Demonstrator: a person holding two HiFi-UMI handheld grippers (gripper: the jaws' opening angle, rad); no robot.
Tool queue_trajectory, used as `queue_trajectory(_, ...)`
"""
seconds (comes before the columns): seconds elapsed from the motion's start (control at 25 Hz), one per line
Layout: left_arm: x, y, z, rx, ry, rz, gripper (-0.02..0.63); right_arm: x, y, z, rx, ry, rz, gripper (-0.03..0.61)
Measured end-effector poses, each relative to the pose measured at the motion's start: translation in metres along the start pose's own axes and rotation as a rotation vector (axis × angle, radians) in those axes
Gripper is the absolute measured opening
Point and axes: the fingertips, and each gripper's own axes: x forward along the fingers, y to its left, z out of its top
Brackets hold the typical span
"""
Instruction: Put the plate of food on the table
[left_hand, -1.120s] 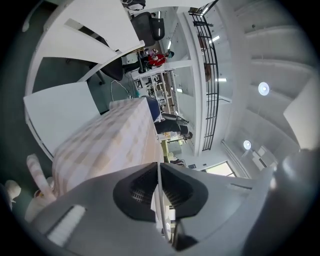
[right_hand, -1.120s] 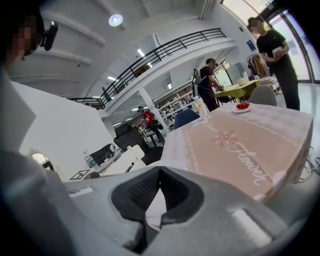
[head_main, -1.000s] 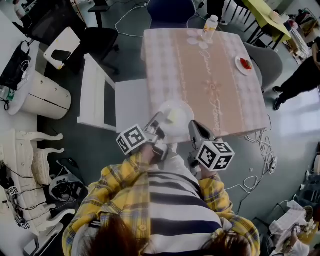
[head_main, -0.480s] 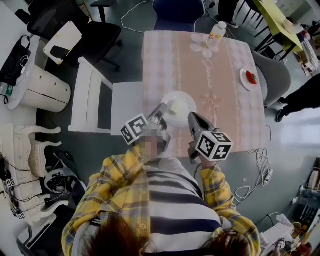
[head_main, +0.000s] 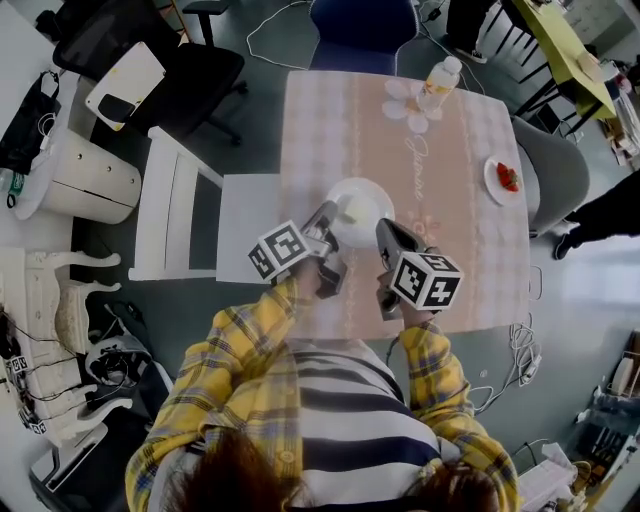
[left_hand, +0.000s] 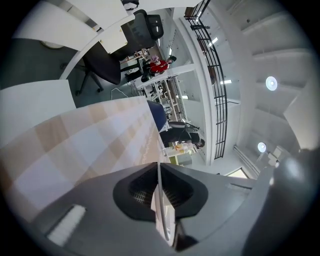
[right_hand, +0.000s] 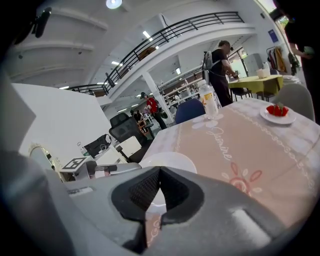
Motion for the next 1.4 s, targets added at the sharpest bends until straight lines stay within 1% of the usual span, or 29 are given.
queue_trajectory(0.36, 0.022, 0.012, 0.022, 0.031, -0.039, 0.043, 0.002, 0.031, -0.008, 0.012, -0.015, 0.035, 0.03, -0.002)
queue_trajectory(0.52, 0.024, 0.02, 0.032, 0.03, -0.06, 0.07, 0.002, 0.042, -0.008, 0.009, -0.017, 0.056, 0.048, -0.002)
queue_trajectory(0.72, 0.024, 0.026, 0.043, 0.052, -0.072, 0.091, 0.002, 0.055, -0.004, 0.004, -0.02, 0.082, 0.068, -0.002)
queue_trajectory(1.4, 0.045, 0.039, 0.101, 0.072, -0.219, 0.128, 0.002, 0.085, 0.005, -0.001, -0.038, 0.122, 0.101, -0.003)
